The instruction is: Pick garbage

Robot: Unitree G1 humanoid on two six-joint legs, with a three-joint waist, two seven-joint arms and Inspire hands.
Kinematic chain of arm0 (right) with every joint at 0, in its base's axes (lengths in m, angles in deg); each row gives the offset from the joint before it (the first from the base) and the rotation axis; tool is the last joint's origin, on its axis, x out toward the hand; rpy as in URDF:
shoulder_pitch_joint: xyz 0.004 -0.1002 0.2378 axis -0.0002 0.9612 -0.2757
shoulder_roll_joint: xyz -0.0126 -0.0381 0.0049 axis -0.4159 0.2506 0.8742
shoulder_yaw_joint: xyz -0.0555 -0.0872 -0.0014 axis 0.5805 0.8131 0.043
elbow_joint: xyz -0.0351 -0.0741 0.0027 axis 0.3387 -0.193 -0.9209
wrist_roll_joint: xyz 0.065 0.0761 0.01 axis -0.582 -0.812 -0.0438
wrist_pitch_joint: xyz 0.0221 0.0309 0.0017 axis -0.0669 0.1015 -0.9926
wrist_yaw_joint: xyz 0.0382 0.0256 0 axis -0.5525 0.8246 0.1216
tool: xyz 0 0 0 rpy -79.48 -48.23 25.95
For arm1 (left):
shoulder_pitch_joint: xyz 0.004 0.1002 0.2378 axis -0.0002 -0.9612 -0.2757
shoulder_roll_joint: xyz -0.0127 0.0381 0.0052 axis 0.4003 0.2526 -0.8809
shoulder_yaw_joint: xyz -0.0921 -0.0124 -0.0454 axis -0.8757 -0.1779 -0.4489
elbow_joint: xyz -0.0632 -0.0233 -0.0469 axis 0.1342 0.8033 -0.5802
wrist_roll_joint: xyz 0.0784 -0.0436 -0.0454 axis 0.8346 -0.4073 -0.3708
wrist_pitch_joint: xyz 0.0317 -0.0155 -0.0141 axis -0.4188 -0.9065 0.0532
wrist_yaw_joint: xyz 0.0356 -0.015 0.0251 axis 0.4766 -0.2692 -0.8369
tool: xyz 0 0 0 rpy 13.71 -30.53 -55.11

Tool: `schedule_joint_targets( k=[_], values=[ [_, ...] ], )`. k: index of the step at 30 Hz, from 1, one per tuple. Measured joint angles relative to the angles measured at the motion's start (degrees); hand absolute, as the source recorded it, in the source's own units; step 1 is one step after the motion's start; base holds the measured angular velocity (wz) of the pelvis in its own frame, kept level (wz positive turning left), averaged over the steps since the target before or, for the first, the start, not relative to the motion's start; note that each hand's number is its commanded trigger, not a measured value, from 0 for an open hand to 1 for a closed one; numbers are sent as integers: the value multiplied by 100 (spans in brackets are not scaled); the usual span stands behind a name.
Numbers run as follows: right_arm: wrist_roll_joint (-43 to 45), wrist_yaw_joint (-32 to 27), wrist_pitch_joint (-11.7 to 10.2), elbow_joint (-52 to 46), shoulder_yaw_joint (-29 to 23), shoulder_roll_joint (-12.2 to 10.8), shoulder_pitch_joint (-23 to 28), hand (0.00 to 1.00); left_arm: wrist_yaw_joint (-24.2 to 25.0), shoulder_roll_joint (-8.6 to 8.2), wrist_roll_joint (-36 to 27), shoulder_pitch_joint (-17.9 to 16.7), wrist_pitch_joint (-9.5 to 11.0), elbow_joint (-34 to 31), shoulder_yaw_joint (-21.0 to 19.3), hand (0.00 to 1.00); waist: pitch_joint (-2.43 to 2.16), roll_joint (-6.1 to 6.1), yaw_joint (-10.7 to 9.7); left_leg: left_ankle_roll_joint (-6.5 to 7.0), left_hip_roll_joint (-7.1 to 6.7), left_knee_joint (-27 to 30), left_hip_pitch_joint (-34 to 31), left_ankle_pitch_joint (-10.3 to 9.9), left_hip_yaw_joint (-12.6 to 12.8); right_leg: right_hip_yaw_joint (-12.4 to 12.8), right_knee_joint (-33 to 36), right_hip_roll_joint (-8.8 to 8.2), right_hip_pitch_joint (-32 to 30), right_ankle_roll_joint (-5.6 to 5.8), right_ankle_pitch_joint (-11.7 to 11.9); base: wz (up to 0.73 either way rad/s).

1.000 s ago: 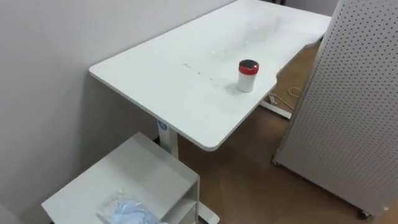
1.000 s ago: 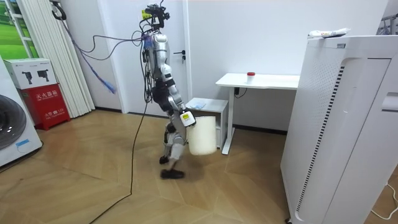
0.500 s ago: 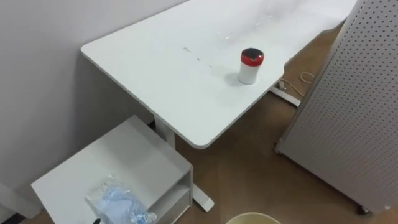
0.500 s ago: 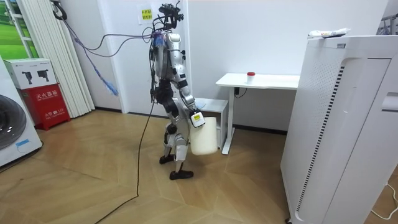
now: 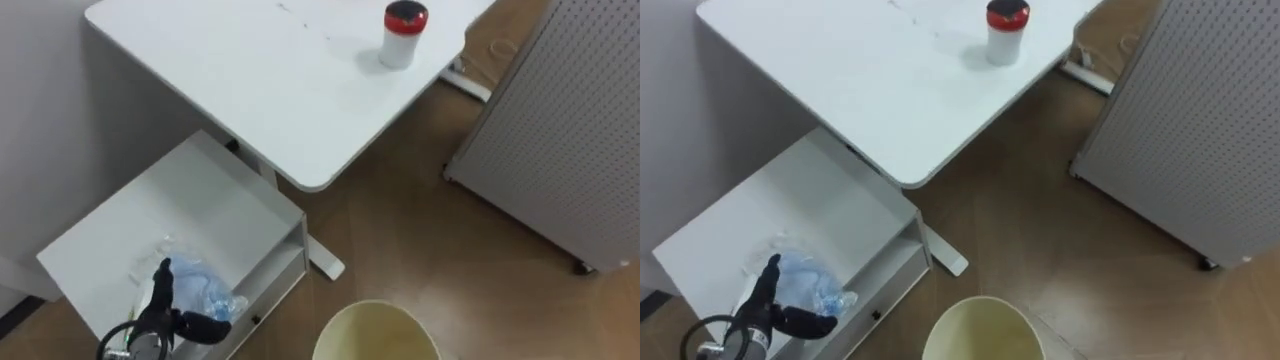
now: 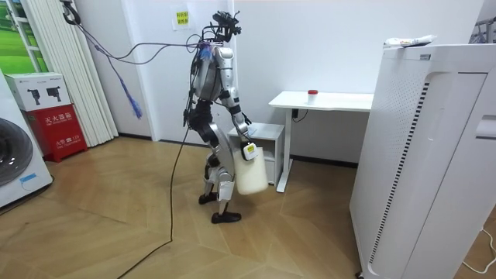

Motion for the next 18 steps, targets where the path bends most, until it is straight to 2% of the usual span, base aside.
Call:
schedule_joint_targets(
  k=[3,8,16,18],
  values=[
    [11,-4,0,-75,227,-5,-56,100,-160,2,7,75,0,-101,200,0,15,20,-41,2,-12,75,-132,0,12,10,71,-14,-122,-4,2,0],
    [11,57,8,-129,353,-15,-126,100,-276,10,19,118,6,-217,226,0,42,40,-133,19,1,268,-409,-9,7,-8,216,-37,-354,-5,1,3],
    [-160,56,33,-262,418,-9,-184,100,-527,55,98,145,-5,-123,537,0,85,71,-118,69,4,519,-963,-26,11,-51,521,-110,-896,-69,4,2],
    [-189,58,37,-334,421,-10,-204,100,-530,64,348,145,-32,-71,663,0,100,87,-123,75,-4,585,-1071,-30,4,-61,608,-146,-1013,-82,-7,0]
  ],
)
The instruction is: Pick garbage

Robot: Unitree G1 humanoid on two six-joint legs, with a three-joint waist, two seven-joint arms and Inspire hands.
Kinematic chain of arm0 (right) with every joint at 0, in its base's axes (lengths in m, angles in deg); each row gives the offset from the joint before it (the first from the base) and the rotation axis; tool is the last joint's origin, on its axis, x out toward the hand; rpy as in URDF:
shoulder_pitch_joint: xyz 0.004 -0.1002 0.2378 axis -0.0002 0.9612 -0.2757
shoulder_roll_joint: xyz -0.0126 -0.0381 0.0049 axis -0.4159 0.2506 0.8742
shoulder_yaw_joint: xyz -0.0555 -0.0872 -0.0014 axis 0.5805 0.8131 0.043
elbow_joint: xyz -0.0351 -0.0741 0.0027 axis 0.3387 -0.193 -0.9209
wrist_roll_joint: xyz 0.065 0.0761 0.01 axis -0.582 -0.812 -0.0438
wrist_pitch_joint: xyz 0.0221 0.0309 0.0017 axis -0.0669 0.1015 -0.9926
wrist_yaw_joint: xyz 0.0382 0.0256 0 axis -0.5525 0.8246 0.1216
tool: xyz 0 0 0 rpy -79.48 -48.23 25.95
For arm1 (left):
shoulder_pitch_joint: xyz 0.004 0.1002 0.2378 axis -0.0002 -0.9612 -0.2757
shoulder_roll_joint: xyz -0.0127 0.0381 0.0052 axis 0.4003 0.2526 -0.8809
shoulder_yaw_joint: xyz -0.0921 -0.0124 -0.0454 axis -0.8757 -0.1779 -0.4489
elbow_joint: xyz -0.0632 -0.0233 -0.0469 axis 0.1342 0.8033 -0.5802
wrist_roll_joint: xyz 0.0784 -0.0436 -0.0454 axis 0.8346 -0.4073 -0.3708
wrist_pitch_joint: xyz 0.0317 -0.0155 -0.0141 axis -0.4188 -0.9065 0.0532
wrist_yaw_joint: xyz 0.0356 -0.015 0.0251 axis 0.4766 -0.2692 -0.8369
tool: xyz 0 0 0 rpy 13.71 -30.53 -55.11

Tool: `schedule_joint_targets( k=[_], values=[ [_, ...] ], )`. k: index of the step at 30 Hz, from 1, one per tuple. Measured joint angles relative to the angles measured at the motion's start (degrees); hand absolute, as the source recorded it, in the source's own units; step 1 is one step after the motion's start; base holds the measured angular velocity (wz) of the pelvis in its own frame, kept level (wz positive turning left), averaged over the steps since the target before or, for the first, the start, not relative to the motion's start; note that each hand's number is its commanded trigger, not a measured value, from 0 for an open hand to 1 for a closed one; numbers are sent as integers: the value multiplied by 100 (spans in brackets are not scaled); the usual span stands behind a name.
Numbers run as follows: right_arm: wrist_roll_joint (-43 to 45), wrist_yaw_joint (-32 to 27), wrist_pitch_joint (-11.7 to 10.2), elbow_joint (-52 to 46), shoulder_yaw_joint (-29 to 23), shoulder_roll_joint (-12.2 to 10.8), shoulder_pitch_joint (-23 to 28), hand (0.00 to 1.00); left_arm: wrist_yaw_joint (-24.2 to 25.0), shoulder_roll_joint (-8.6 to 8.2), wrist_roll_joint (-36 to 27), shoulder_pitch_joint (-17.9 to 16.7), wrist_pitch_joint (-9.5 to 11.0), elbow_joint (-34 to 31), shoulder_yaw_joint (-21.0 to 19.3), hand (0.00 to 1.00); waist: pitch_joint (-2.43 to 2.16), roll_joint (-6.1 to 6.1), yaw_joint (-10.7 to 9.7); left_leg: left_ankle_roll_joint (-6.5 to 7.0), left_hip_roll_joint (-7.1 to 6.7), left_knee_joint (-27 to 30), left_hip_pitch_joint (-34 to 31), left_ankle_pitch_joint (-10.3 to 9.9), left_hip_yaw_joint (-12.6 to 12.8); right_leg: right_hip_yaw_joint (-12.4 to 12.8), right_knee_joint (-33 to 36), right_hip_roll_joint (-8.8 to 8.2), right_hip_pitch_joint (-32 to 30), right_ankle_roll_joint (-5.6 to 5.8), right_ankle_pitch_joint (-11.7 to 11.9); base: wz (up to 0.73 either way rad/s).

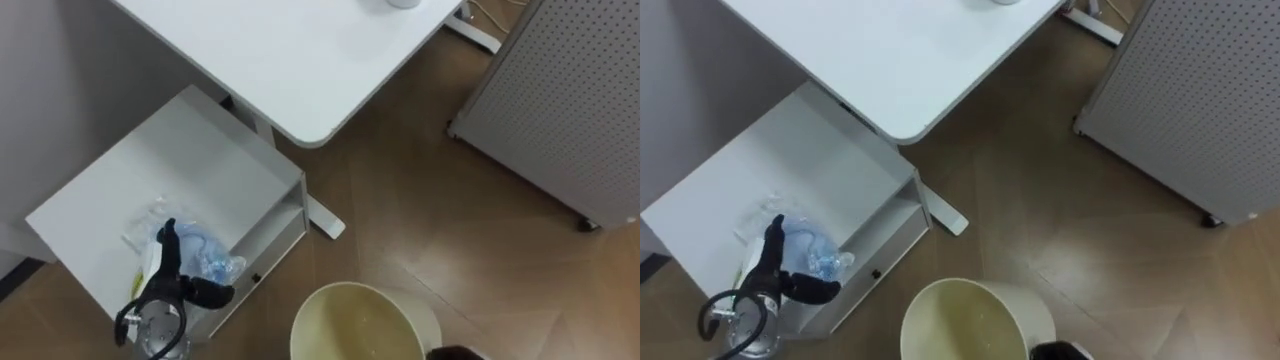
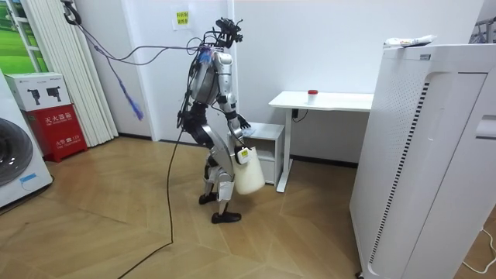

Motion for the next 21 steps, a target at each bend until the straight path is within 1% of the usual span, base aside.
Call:
schedule_joint_targets(
  k=[1,3,6,7,10,11,12,13,18,19,21],
  values=[
    [-4,1,25,-26,-3,-4,-26,100,0,7,139,0,-9,10,82,0,3,4,9,2,-6,37,-73,-1,9,-5,66,-52,-85,-7,-5,0],
    [-6,1,63,-150,7,-20,-45,100,-3,10,312,0,-32,22,88,0,5,7,10,13,-5,104,-183,-8,16,-5,149,-59,-208,-19,-24,0],
    [0,1,160,-202,54,-91,-177,100,-22,17,597,59,-122,104,141,0,5,6,1,15,-11,194,-325,-10,15,-18,286,-86,-375,-57,-63,0],
    [-4,4,227,-192,59,-124,-217,100,-21,17,709,135,-186,214,188,0,6,6,15,14,-6,208,-345,-10,15,-14,303,-110,-397,-63,-68,0],
    [8,12,341,-193,107,-184,-297,100,-15,29,915,169,-337,323,201,0,9,-2,6,12,-19,242,-340,-12,32,-4,386,-138,-420,-83,-111,0],
    [-5,2,379,-188,165,-187,-324,100,-19,47,947,169,-398,321,233,39,17,-16,12,9,-18,247,-349,-10,39,-9,386,-142,-437,-91,-117,0],
    [-14,-2,404,-187,204,-189,-328,100,-25,61,957,170,-432,327,287,93,21,-22,14,8,-16,251,-352,-9,43,-14,381,-146,-443,-96,-121,0],
    [-35,-5,426,-187,269,-193,-325,100,-39,72,994,168,-470,374,339,100,26,-31,14,7,-14,254,-352,-9,44,-17,375,-149,-445,-100,-123,0],
    [-61,-5,557,-188,445,-197,-335,100,-288,88,1103,181,-611,422,429,100,20,-48,2,6,-15,250,-352,-8,45,-17,371,-150,-443,-101,-124,0],
    [-63,-5,595,-188,483,-197,-342,100,-423,116,1128,207,-646,423,427,100,15,-55,10,6,-15,249,-351,-8,45,-18,372,-149,-442,-101,-124,0],
    [-63,-5,601,-188,560,-197,-369,100,-506,221,1134,254,-700,423,424,100,12,-61,5,5,-17,249,-345,-6,45,-17,374,-151,-437,-101,-124,0]
  ],
)
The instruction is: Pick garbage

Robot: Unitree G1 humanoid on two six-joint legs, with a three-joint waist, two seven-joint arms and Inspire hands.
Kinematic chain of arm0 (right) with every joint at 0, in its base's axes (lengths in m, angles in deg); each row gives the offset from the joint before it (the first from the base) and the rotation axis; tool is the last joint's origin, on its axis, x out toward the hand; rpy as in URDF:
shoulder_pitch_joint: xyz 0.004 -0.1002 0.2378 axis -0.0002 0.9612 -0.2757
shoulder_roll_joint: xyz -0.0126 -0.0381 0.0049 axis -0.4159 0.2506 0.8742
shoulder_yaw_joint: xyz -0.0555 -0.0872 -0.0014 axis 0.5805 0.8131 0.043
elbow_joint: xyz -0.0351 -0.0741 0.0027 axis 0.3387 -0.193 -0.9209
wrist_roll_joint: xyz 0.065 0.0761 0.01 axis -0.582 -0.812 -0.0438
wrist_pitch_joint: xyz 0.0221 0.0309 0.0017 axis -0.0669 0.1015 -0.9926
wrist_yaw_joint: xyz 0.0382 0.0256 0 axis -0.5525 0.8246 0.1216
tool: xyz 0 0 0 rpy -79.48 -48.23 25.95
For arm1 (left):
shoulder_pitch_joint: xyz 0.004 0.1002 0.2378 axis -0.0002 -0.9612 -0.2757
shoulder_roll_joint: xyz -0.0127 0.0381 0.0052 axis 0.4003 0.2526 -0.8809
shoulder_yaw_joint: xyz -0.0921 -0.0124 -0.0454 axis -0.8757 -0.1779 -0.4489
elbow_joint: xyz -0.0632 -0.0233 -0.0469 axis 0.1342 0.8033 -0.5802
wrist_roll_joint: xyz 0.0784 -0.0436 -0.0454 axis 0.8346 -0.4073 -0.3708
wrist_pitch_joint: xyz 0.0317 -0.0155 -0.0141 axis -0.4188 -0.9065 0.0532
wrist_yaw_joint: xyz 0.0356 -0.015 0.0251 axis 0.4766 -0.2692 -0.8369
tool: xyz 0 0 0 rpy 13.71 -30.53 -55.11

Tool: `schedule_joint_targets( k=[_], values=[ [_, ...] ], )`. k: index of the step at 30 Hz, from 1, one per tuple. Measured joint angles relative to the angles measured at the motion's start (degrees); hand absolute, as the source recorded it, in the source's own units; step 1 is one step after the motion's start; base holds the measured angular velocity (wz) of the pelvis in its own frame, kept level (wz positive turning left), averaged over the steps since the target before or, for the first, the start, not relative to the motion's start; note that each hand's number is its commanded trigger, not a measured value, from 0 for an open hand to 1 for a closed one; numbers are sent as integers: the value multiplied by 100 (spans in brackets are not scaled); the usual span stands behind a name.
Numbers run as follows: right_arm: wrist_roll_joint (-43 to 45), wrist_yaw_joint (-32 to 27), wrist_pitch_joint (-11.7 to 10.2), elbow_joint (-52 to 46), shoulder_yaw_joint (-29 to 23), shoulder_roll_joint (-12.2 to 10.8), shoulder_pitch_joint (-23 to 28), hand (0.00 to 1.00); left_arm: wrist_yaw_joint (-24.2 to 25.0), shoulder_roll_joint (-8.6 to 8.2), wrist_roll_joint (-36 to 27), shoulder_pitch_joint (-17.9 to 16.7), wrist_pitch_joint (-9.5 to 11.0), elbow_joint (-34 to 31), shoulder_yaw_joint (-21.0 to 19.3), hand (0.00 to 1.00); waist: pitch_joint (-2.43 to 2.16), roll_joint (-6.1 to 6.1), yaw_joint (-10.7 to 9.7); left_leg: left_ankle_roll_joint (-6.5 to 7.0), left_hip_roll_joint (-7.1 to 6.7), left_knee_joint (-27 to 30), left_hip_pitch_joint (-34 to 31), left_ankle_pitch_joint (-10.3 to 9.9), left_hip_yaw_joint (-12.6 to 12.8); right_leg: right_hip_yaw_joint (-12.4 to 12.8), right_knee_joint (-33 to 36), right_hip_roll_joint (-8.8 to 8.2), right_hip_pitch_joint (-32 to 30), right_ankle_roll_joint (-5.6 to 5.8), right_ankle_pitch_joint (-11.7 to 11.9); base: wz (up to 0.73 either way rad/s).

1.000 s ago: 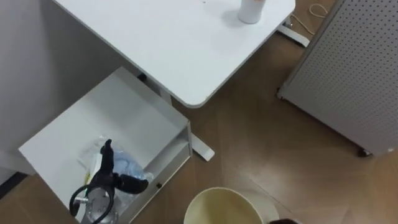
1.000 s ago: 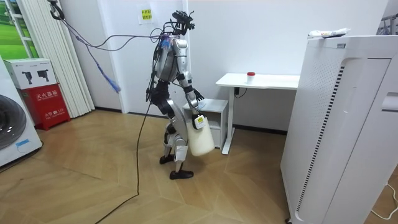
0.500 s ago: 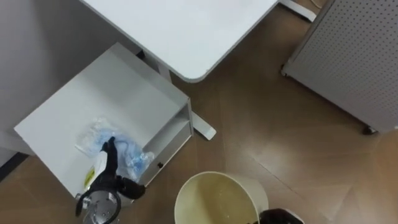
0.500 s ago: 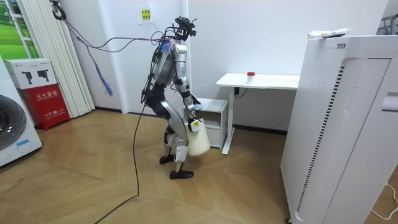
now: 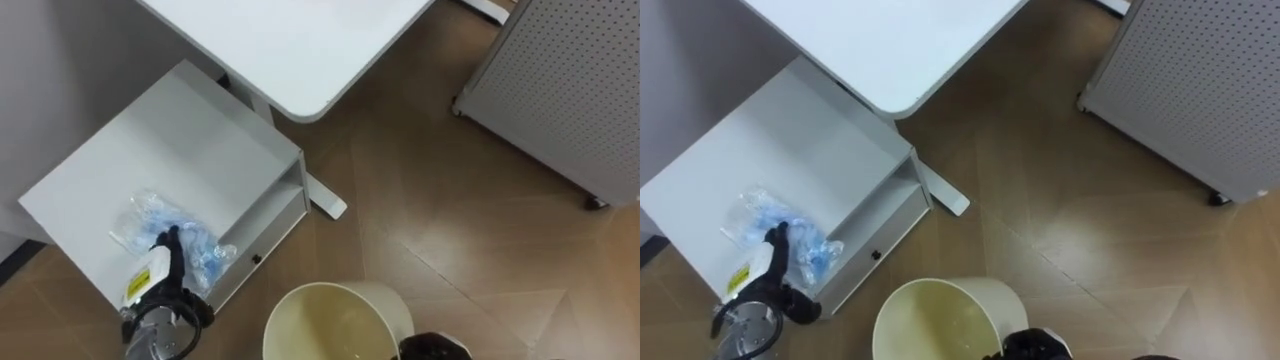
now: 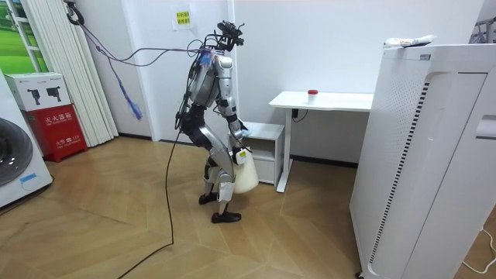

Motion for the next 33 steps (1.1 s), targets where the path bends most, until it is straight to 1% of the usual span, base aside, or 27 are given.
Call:
schedule_joint_targets(
  k=[2,5,8,12,15,17,19,22,25,26,27,29,30,32,33],
  values=[
    [-1,8,7,0,11,-15,-12,100,-6,116,0,78,-116,2,3,100,-4,-7,-17,0,-9,0,16,1,0,1,7,-6,15,1,0,0],
    [-103,9,68,2,118,-19,-18,100,-18,90,-8,80,-271,4,30,100,-4,-15,-25,2,-13,0,32,1,-5,-12,4,-7,53,7,4,1],
    [-156,9,114,3,165,-20,-31,100,-19,66,-9,69,-387,9,220,100,-7,-29,-39,2,-13,-2,43,1,-30,-68,-38,-6,103,9,5,5],
    [-166,9,102,19,160,-21,-38,100,-17,13,-11,47,-387,38,220,100,-5,-31,-52,3,-10,-11,62,2,-49,-133,-93,-4,162,13,8,2],
    [-286,15,76,14,157,-22,-3,100,-7,-63,-62,-34,-360,61,218,100,-3,-35,-92,3,-4,-35,124,2,-52,-147,-98,-11,250,19,5,3],
    [-373,24,-17,13,155,-22,23,100,-5,-142,-78,-101,-255,60,210,100,-3,-35,-98,3,-10,-65,172,2,-46,-143,-102,-9,284,32,-3,2],
    [-373,49,-71,12,117,-23,22,100,2,-190,-105,-133,-174,60,203,100,-3,-35,-95,3,-10,-74,181,2,-41,-135,-102,-5,284,33,-3,0],
    [-371,149,-177,23,42,-23,32,100,27,-255,-170,-167,3,48,113,100,-3,-35,-87,3,-6,-75,186,2,-39,-127,-101,11,284,33,-4,0],
    [-370,156,-333,23,34,-19,111,100,28,-322,-334,-399,226,-235,134,100,-5,-40,-76,3,-20,-96,233,1,-22,-71,-97,-9,287,39,-7,-5],
    [-366,154,-419,22,38,-17,158,100,30,-359,-364,-513,308,-384,215,100,-5,-41,-83,4,-69,-128,247,4,-19,-70,-100,-16,287,41,-8,0],
    [-363,153,-462,29,35,-16,193,100,34,-391,-354,-571,347,-459,246,100,-8,-48,-82,6,-75,-145,260,8,-9,-68,-102,-16,288,44,-9,0],
    [-356,167,-530,58,-12,-26,321,100,121,-552,-343,-805,548,-640,361,100,-15,-65,-87,12,-93,-226,372,22,3,-52,-120,-41,368,68,-18,0],
    [-355,175,-555,63,-20,-26,357,100,176,-593,-341,-853,576,-672,377,100,-16,-76,-92,12,-98,-251,405,22,14,-43,-124,-68,393,76,-23,0],
    [-389,276,-655,77,-10,-25,477,100,450,-684,-355,-1043,684,-747,602,100,-63,-167,-86,26,-108,-329,520,30,124,25,-112,-95,426,89,-32,-7],
    [-389,291,-663,87,-10,-26,486,100,543,-702,-356,-1086,701,-767,678,100,-67,-174,-86,26,-108,-331,537,30,128,29,-118,-94,443,90,-32,-7]
  ],
)
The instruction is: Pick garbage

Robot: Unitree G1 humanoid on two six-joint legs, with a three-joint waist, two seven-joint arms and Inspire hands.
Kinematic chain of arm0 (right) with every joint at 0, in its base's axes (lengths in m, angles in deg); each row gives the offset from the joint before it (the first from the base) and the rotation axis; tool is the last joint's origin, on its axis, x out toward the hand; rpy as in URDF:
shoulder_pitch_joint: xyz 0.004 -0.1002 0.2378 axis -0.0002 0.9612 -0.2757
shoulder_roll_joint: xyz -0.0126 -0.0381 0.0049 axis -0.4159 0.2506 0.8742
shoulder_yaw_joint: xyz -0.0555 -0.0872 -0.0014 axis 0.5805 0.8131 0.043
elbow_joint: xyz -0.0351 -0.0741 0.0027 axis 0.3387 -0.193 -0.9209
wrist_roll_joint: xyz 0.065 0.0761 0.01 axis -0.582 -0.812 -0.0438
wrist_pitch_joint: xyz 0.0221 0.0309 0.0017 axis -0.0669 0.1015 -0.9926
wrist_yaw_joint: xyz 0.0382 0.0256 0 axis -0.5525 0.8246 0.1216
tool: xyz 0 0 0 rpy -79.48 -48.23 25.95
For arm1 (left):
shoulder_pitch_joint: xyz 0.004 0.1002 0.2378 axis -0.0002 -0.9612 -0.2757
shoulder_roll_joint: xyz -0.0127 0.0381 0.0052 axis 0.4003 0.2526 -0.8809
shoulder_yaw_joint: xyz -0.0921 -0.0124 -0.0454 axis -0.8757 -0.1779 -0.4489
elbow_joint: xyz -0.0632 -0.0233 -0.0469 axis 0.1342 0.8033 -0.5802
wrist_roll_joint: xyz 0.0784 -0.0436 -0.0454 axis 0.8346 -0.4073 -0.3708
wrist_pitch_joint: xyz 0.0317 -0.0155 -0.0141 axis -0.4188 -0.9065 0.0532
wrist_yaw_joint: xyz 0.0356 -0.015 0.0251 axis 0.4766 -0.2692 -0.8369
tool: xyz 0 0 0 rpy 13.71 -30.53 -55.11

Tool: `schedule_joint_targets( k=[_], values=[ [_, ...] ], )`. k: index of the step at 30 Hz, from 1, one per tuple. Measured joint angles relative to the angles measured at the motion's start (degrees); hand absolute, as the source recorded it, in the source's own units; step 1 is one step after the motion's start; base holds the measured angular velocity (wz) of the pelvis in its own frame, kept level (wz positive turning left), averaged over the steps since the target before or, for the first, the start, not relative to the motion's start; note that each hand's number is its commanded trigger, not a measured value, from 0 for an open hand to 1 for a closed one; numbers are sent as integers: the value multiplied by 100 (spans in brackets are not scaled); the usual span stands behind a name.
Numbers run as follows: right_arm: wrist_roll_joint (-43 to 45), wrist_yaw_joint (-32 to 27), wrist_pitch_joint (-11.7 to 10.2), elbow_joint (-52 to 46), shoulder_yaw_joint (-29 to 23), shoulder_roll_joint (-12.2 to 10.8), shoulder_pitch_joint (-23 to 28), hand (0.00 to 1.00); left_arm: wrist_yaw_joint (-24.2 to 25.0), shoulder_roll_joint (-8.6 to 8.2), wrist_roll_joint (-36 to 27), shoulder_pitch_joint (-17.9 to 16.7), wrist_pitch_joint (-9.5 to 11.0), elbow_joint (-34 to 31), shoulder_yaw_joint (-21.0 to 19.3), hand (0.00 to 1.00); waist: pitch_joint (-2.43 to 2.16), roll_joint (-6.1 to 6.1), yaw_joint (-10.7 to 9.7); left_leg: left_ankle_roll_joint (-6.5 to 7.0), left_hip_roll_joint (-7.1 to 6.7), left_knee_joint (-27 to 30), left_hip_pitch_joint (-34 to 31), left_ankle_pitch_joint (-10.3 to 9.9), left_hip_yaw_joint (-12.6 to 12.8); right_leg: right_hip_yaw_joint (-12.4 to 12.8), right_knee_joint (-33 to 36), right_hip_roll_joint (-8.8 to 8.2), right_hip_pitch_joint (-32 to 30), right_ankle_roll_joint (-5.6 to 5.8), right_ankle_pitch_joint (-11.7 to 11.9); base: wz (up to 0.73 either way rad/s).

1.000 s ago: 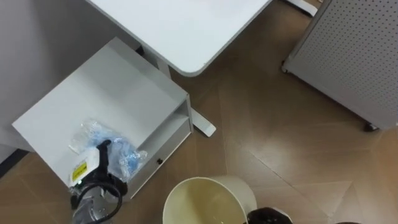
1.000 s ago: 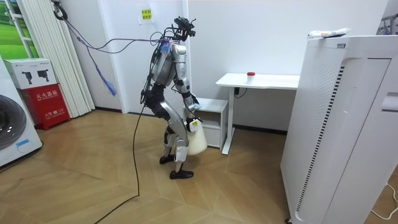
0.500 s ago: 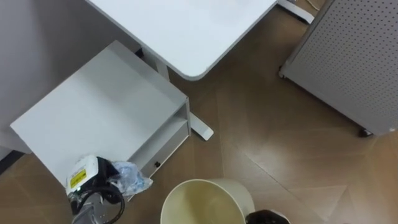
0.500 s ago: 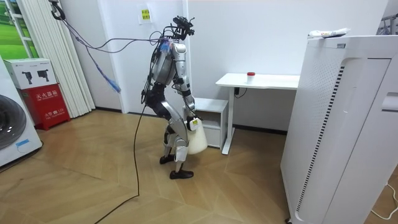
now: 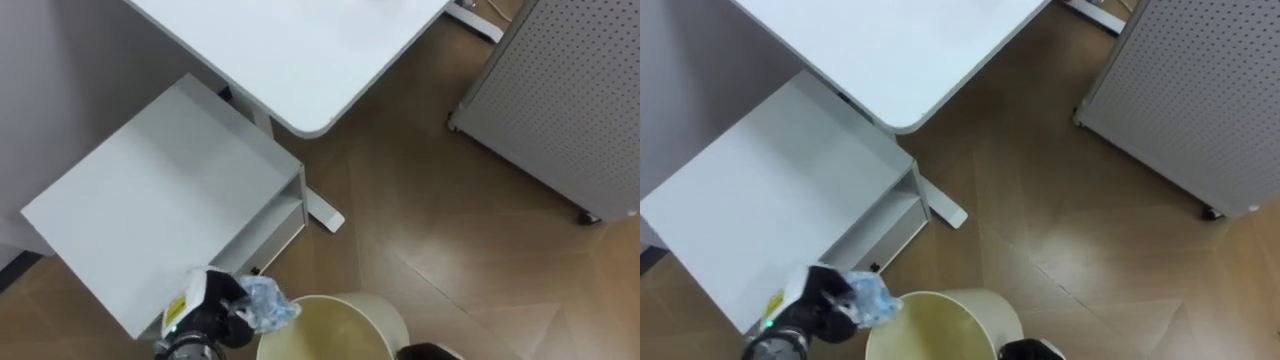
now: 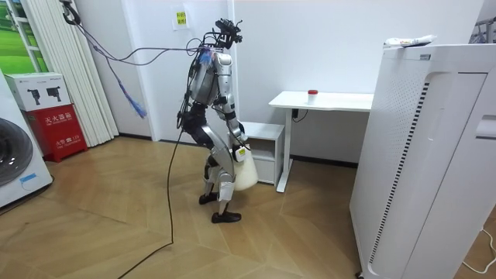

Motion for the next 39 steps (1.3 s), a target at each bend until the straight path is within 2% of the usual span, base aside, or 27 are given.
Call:
schedule_joint_targets(
  k=[2,5,6,7,8,9,12,14,17,23,30,39],
  values=[
    [3,49,-33,17,-3,-1,35,100,345,-116,0,-105,84,-33,273,100,-9,-12,-1,0,25,3,51,-1,7,-8,-85,45,83,9,5,-2],
    [20,51,-110,20,-8,-1,40,100,692,-303,4,-164,193,-33,367,100,-11,-12,36,3,34,32,53,-4,-7,-13,-91,76,103,9,8,0],
    [21,51,-140,24,-8,0,44,100,747,-321,5,-170,213,-33,410,100,-12,-11,41,3,36,36,53,-4,-8,-14,-88,76,103,8,9,0],
    [21,55,-179,36,-8,-1,49,100,865,-335,4,-180,247,-33,489,89,-16,-5,55,3,40,48,53,-4,-12,-16,-77,78,104,6,11,0],
    [29,67,-230,75,-8,0,51,100,974,-347,-2,-187,271,-33,572,75,-22,3,71,3,38,57,54,-3,-21,-12,-73,82,105,2,13,0],
    [38,94,-249,100,-7,0,52,100,1093,-368,-12,-201,286,-33,606,0,-33,10,80,2,31,57,54,-3,-22,-10,-76,82,105,1,20,0],
    [49,112,-251,107,-4,0,79,100,1312,-370,-11,-213,291,-32,683,0,-53,25,88,2,24,55,77,-2,-16,-10,-112,96,136,2,46,-2],
    [49,128,-251,157,-6,-2,124,100,1506,-386,-11,-244,306,-32,730,0,-128,58,99,8,25,23,115,1,-11,-9,-198,126,186,14,94,-6],
    [48,164,-249,221,-31,7,125,100,1695,-396,-9,-270,328,-32,804,0,-145,75,90,24,15,-97,238,36,5,23,-306,127,292,45,139,-3],
    [50,172,-246,350,-123,-20,131,100,1888,-393,-6,-381,328,-23,940,0,-143,72,86,43,10,-299,426,75,51,116,-518,189,454,108,232,-5],
    [41,167,-247,363,-251,-23,131,100,1995,-385,-1,-377,329,-28,1010,0,-142,73,86,53,15,-396,434,82,91,127,-629,212,456,125,271,-3],
    [50,165,-267,414,-535,15,236,100,2114,-211,16,-433,400,-33,1001,0,-132,85,59,52,21,-548,655,81,116,131,-777,240,662,139,277,0]
  ],
)
